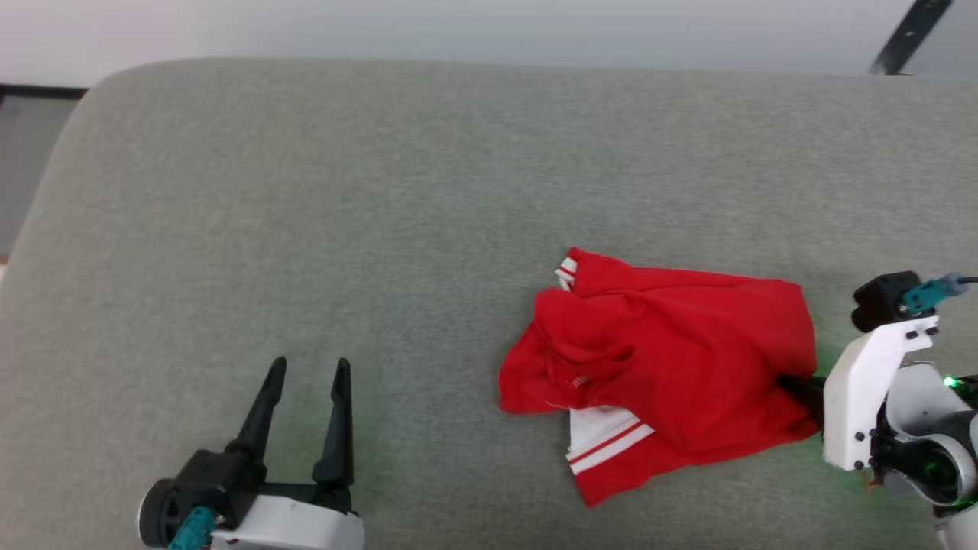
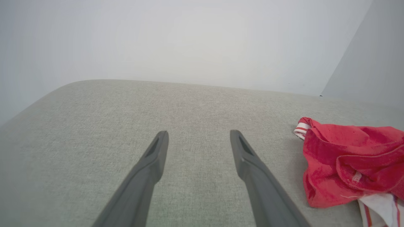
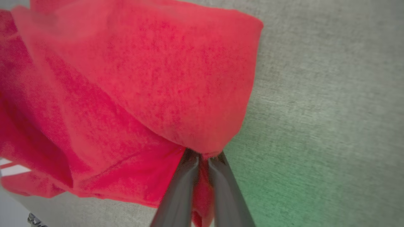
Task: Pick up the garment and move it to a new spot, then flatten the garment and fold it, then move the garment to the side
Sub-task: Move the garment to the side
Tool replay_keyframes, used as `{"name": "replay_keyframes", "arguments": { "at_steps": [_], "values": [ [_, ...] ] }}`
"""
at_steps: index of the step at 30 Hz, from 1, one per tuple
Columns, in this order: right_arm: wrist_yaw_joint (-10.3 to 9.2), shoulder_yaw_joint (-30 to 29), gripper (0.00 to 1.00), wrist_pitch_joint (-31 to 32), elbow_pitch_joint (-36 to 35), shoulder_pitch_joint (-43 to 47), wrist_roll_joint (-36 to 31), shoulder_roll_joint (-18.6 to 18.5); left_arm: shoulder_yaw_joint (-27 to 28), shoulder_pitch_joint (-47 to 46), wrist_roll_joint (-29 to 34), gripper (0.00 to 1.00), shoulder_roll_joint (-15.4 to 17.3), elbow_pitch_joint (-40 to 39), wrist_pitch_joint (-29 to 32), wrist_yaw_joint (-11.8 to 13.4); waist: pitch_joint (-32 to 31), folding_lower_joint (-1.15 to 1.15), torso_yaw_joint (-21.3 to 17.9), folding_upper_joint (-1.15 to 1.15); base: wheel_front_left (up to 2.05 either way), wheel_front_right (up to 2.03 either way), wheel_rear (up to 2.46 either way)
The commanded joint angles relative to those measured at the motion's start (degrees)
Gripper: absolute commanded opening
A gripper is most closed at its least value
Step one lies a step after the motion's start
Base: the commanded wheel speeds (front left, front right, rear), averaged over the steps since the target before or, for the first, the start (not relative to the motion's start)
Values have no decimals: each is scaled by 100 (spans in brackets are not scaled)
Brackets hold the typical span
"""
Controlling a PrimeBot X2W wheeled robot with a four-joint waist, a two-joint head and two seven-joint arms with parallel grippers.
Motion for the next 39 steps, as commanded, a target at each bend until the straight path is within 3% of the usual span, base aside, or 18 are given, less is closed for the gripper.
{"name": "replay_keyframes", "arguments": {
  "at_steps": [1,9,22,30,39],
  "values": [
    [-10,-63,0,-125,27,-47,39,-60,26,-41,25,100,12,-13,-9,-39,-69,0,-152,0,0,0,0],
    [-10,-618,0,-657,-109,-128,142,-375,94,-58,70,100,73,-105,-7,-140,-25,0,-629,0,0,0,0],
    [-10,-1734,0,-874,-131,-393,-345,-636,-98,-535,265,100,303,-456,-6,-225,374,0,-1241,0,0,0,0],
    [-10,-2390,0,-1457,332,-741,-806,-720,-372,-774,270,100,393,-597,-7,-244,655,0,-1414,0,0,0,0],
    [-10,-2663,0,-2092,968,-1340,-1581,-897,-371,-896,201,100,561,-675,-8,-250,920,0,-1367,0,0,0,0]
  ]
}}
